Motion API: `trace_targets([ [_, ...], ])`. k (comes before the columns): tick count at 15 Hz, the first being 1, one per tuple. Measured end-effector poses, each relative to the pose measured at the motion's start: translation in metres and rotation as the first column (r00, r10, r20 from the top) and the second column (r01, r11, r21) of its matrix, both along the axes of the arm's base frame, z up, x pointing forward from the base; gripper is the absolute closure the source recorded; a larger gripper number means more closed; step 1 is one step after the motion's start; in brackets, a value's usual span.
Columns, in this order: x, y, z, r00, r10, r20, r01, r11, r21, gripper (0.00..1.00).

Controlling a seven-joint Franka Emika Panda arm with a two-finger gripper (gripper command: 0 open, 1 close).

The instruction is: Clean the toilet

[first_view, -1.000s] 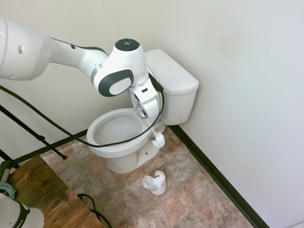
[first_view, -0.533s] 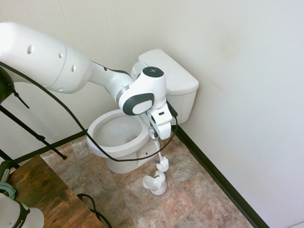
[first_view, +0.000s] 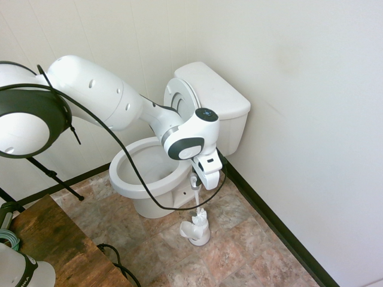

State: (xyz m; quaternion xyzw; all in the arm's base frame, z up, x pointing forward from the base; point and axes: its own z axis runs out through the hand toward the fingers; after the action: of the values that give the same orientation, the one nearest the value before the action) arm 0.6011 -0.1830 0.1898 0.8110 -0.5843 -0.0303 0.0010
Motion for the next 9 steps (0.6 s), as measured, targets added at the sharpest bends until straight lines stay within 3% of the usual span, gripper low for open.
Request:
trace_targets([
  [9,0.006,0.005,-0.052,0.999,0.015,-0.052,-0.012,0.999,0.042,1.00],
])
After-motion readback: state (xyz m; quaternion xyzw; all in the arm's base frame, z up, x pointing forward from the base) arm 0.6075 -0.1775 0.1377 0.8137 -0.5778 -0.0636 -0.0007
